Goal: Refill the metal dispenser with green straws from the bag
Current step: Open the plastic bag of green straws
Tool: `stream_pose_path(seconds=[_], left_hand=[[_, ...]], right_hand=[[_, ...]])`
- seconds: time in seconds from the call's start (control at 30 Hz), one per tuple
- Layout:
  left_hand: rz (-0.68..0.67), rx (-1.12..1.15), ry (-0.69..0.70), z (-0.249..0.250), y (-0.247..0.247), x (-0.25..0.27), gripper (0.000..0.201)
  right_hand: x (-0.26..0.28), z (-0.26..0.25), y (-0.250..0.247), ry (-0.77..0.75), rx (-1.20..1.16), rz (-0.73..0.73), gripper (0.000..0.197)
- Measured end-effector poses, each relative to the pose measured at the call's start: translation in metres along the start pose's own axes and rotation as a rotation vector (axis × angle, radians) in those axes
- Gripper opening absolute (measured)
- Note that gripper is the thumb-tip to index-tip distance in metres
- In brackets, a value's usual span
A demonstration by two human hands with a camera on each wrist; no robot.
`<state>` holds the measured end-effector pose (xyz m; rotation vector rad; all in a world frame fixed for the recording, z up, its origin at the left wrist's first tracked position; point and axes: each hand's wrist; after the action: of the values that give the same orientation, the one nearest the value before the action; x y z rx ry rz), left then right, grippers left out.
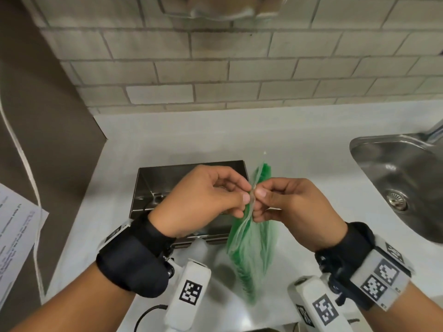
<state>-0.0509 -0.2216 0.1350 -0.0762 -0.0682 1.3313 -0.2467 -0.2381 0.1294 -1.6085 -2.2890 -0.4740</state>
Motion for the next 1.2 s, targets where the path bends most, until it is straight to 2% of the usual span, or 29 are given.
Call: stream_pose_path(seconds=[0.13,0.27,0.4,0.5,0.6,0.67,0.73,0.83,1.1,1.2], left_hand=[[-0.063,-0.037,-0.001,0.005,0.002,0.002,0.036],[-0.097,-0.038,0.0,0.011,0.012,0.006,0.057],[-0.086,-0.018,0.015,0.015,0.021,0.004,0.041],[-0.024,-0.017,-0.012,0.012,0.021,0.0,0.038],[0.046,0.039,-0.034,0.012,0.028,-0.003,0.025],[0.082,0.063,-0.026,0.014,0.033,-0.004,0.027],[0.086,0.006,-0.01,0.014,0.037,-0.004,0.032],[0.081,-0.034,-0.028,0.011,0.036,-0.005,0.024],[0.041,0.265,-0.135,0.004,0.025,-0.004,0.015],[0.058,0.213,-0.124,0.004,0.025,-0.003,0.013]], right_hand=[[0.002,-0.001,-0.004,-0.02,-0.029,0.042,0.02],[0.006,-0.004,-0.006,-0.052,-0.021,0.094,0.017],[0.009,-0.004,-0.008,-0.082,0.007,0.123,0.018],[0.011,-0.005,-0.012,-0.089,0.003,0.106,0.016],[0.013,-0.005,-0.015,-0.068,-0.009,0.064,0.015],[0.013,-0.004,-0.015,-0.06,-0.008,0.059,0.013],[0.013,-0.003,-0.014,-0.058,-0.011,0.061,0.013],[0.011,-0.001,-0.014,-0.048,-0.001,0.047,0.016],[0.009,0.003,-0.015,-0.035,-0.014,0.023,0.021],[0.011,0.001,-0.017,-0.012,-0.025,-0.003,0.016]])
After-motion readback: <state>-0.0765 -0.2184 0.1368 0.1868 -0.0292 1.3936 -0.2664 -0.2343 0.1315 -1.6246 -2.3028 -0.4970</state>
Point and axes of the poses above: each hand's wrist, its own x-axis away from the middle knuckle, its own y-axis out of the palm, z = x × y, and after that the axes turned 9 degrees about y, right-handed
